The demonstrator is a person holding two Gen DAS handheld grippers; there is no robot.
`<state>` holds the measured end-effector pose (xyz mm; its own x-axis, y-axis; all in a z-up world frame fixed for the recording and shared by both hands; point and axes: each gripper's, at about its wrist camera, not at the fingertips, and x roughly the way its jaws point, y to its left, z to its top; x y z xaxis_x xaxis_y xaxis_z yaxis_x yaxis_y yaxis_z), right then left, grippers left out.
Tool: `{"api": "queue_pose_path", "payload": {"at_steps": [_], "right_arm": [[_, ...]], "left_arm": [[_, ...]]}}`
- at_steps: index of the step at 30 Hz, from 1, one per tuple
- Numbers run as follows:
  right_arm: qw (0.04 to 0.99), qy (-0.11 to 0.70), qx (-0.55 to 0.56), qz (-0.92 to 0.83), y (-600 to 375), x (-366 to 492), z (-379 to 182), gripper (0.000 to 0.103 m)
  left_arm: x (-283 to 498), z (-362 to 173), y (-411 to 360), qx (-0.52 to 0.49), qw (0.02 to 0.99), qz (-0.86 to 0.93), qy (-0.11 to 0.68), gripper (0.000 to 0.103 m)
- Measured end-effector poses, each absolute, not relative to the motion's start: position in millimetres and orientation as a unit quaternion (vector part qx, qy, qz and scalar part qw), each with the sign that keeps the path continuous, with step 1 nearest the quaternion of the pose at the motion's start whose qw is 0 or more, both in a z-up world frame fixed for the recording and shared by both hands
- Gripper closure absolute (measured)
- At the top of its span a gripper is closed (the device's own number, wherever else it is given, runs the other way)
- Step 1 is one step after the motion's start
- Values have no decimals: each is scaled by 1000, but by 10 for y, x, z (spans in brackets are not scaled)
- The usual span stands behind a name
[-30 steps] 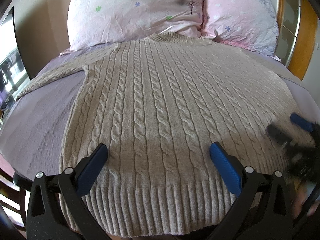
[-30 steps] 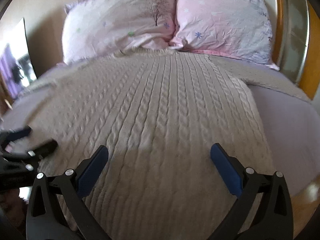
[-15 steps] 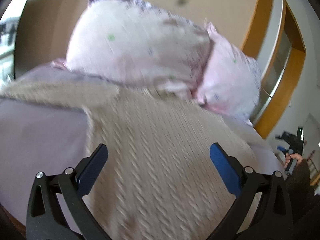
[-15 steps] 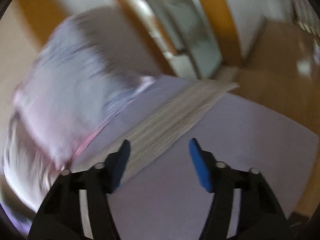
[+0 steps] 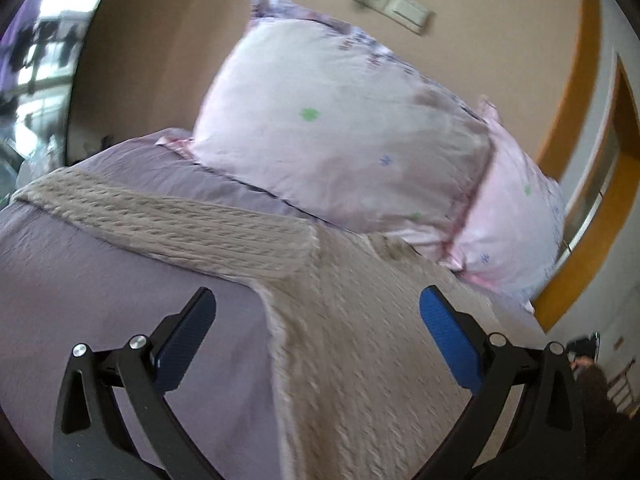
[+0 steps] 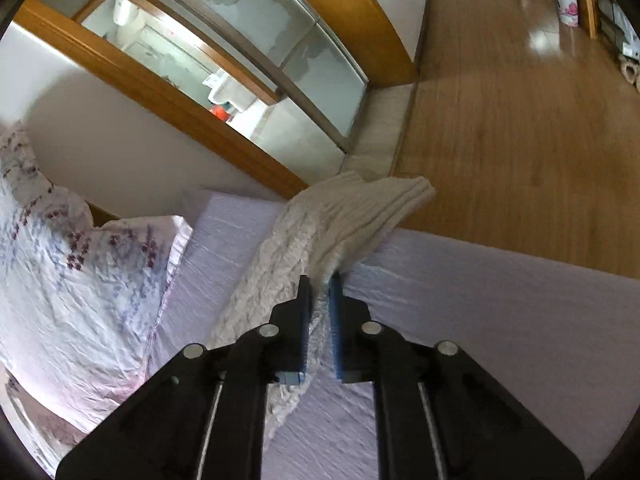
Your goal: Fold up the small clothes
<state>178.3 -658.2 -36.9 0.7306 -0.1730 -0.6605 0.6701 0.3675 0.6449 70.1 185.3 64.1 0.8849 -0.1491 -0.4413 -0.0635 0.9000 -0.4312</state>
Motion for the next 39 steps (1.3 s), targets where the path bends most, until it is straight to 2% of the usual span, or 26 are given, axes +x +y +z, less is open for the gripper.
{"api": "queue_pose_path", "payload": {"at_steps": [4, 10, 13, 16, 17, 19, 20, 21, 23, 26, 30, 33, 36, 37, 38, 39], "right_arm": [[856, 212, 404, -242, -6140, 1803, 109, 94], [952, 179, 245, -33, -4321, 2145, 1075, 94], [957, 200, 171, 119, -3017, 2304, 1234, 94], [926, 273, 116, 233, -2017, 2449, 1043, 92], [906, 309, 97, 274, -1672, 2469, 925, 89], [892, 324, 80, 304, -1392, 2407, 841, 80], [895, 314, 80, 306, -1401, 2361, 845, 67], [902, 301, 81, 300, -1448, 2315, 862, 50], [915, 282, 88, 274, -1626, 2268, 904, 40], [921, 285, 108, 241, -1983, 2115, 857, 40], [928, 288, 132, 198, -2345, 2088, 750, 40], [928, 285, 154, 186, -2553, 2060, 737, 39], [928, 279, 161, 187, -2655, 1996, 726, 37], [929, 278, 160, 187, -2664, 1977, 722, 37], [929, 276, 158, 188, -2686, 1960, 715, 37], [929, 276, 157, 189, -2711, 1947, 708, 37]], "left_arm": [[688, 606, 2268, -269, 935, 23, 231, 2], [632, 503, 2862, -358, 904, 75, 222, 2], [623, 452, 3069, -381, 892, 94, 225, 2], [658, 422, 3237, -390, 886, 107, 229, 2], [677, 410, 3310, -392, 883, 115, 230, 2], [717, 378, 3433, -402, 876, 123, 236, 5], [743, 354, 3510, -409, 872, 123, 239, 7], [788, 318, 3607, -418, 865, 127, 246, 9], [882, 244, 3760, -432, 854, 134, 256, 15], [1006, 92, 4021, -473, 829, 145, 260, 25], [1110, 72, 4273, -500, 813, 159, 253, 31], [1172, 40, 4471, -525, 797, 174, 243, 42], [1191, -26, 4650, -549, 778, 193, 235, 66], [1211, -38, 4685, -550, 773, 203, 241, 88], [1240, -37, 4707, -543, 767, 225, 259, 96], [1278, 17, 4671, -527, 771, 238, 268, 96]]}}
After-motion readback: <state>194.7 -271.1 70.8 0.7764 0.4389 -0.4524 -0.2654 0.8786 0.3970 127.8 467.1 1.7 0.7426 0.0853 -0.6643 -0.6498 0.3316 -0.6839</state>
